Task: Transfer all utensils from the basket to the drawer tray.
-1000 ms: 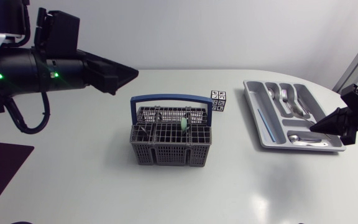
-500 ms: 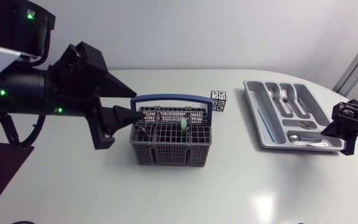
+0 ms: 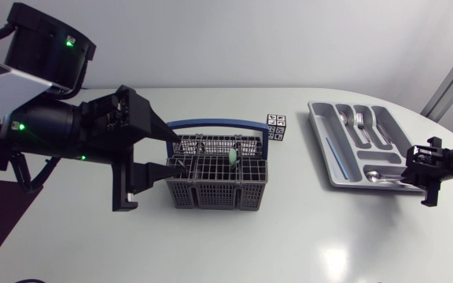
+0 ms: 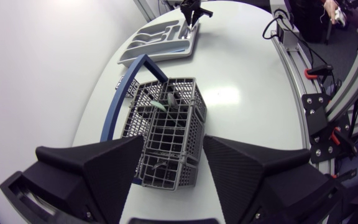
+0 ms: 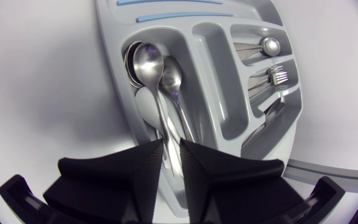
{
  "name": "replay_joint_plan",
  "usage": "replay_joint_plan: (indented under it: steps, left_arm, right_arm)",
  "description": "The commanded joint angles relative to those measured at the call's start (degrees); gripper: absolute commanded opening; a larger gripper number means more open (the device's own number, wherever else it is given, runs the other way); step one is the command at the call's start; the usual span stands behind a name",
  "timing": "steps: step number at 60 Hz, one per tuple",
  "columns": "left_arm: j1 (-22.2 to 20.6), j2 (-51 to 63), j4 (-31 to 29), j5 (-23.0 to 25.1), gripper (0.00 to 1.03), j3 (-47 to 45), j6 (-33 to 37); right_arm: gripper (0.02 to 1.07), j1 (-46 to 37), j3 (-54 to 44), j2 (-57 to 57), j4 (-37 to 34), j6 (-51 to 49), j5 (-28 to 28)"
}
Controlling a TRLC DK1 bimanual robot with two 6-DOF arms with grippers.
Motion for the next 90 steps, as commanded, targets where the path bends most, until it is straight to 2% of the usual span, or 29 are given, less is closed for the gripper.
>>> replay_joint_plan:
  steps: [1,7,10,23,34,50,54,61,65,73,76,79,90]
  left_arm:
    - [0.0,0.8,-0.7,0.4,0.68,-0.8,3.9]
    - [0.3,1.0,-0.7,0.2,0.68,-0.8,7.3]
    - [0.6,1.4,-0.7,-0.2,0.68,-0.7,8.8]
    - [1.5,3.6,-1.3,-2.4,0.68,-0.5,13.7]
    - [1.4,4.4,-0.8,-5.6,0.68,-1.9,18.4]
    - [1.4,7.2,5.1,-8.5,0.66,-3.6,22.0]
    - [1.7,8.4,5.0,-8.6,0.61,-3.3,23.3]
    - [2.1,10.6,5.0,-8.6,0.59,-2.4,24.7]
    - [2.1,11.8,5.1,-8.7,0.5,-2.0,25.9]
    - [2.4,13.9,5.0,-8.8,0.41,-0.4,26.9]
    - [2.5,14.8,5.1,-8.9,0.4,0.1,27.1]
    - [2.4,15.6,5.1,-9.1,0.35,0.4,27.6]
    - [2.1,16.8,6.4,-9.1,0.24,1.1,28.1]
  right_arm:
    - [0.61,0.3,-3.1,-3.0,1.5,-0.5,-0.1]
    - [0.86,0.7,-4.2,-5.4,2.6,1.9,-0.6]
    - [1.03,1.2,-4.6,-6.7,2.0,2.9,-0.6]
    - [1.03,4.9,-8.9,-15.9,0.6,8.4,-3.4]
    - [1.03,10.4,-13.3,-26.1,-4.4,12.7,-6.3]
    - [1.03,22.6,-18.9,-40.9,-10.3,20.1,-5.9]
    - [1.03,25.8,-19.1,-43.3,-11.8,22.9,-5.4]
    - [1.03,31.6,-19.3,-45.9,-14.1,26.9,-3.5]
    - [1.03,35.3,-19.6,-47.1,-15.2,29.7,-2.3]
    - [1.03,40.9,-19.7,-48.8,-16.0,34.3,0.1]
    - [1.03,42.4,-19.8,-49.3,-16.1,35.2,0.8]
    - [1.03,43.9,-19.8,-49.9,-16.3,36.3,1.4]
    - [1.03,46.6,-20.2,-50.6,-16.8,38.2,2.2]
